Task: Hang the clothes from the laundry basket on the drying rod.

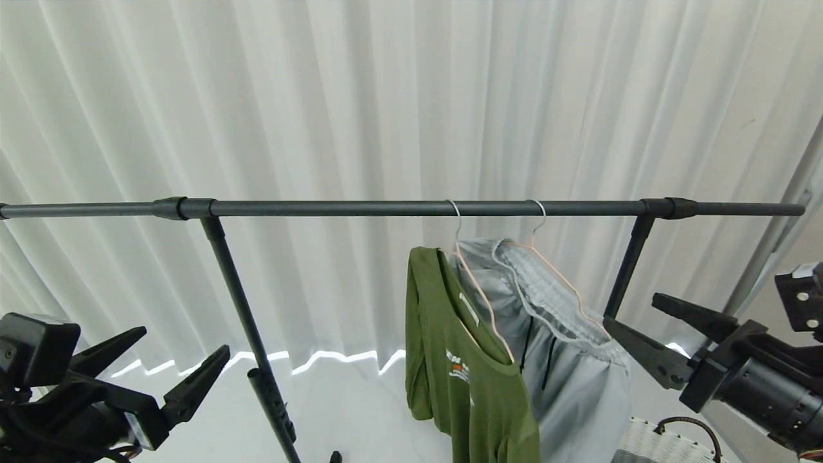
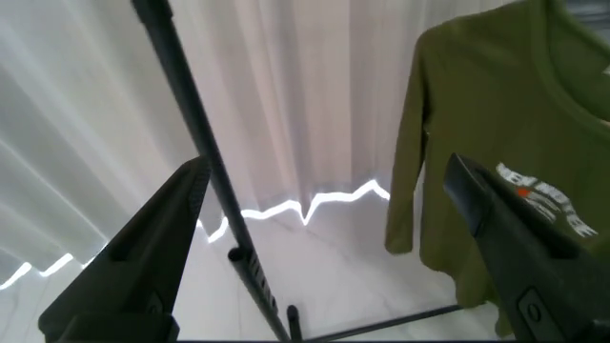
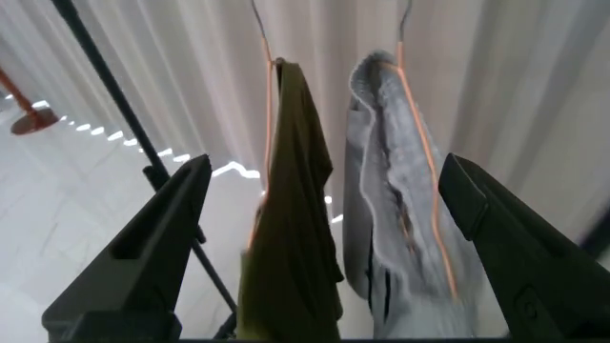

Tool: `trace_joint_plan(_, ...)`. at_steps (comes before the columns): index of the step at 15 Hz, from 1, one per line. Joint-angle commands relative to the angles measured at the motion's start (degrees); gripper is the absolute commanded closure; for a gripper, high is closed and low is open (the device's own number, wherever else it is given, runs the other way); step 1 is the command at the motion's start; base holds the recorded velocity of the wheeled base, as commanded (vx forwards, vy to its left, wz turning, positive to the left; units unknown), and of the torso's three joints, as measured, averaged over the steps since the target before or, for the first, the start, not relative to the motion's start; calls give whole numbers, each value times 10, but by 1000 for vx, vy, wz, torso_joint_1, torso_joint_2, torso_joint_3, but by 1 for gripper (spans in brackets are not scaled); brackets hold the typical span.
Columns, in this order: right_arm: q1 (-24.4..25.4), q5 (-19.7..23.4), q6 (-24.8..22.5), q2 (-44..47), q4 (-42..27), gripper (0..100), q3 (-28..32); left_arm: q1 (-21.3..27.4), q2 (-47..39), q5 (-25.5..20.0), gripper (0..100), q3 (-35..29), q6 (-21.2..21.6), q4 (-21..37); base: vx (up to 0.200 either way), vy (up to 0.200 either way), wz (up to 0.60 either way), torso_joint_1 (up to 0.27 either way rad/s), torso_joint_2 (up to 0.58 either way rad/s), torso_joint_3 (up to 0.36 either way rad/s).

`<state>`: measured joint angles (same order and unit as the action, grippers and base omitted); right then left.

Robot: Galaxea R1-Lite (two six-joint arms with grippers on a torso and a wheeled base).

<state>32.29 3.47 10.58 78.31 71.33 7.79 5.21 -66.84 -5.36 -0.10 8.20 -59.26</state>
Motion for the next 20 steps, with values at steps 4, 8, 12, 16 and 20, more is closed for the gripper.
trace_joint_plan(4,-145,0,-51,-110,-140,0,-5,-16,146,0,0,1,1,110,0,0,0,0,0,0)
trace_joint_plan(8,-198,-7,-69,-282,-409,0,34,-85,283,15,0,-21,29,309,0,0,0,0,0,0)
trace_joint_plan(12,-201,-58,-68,-557,-762,0,78,-116,439,60,0,-105,22,564,0,0,0,0,0,0)
trace_joint_plan(16,-214,-140,-17,-727,-1012,0,111,-117,583,64,0,-60,20,620,0,0,0,0,0,0)
trace_joint_plan(20,-228,-196,24,-727,-880,0,8,-117,614,101,0,-12,-1,617,0,0,0,0,0,0)
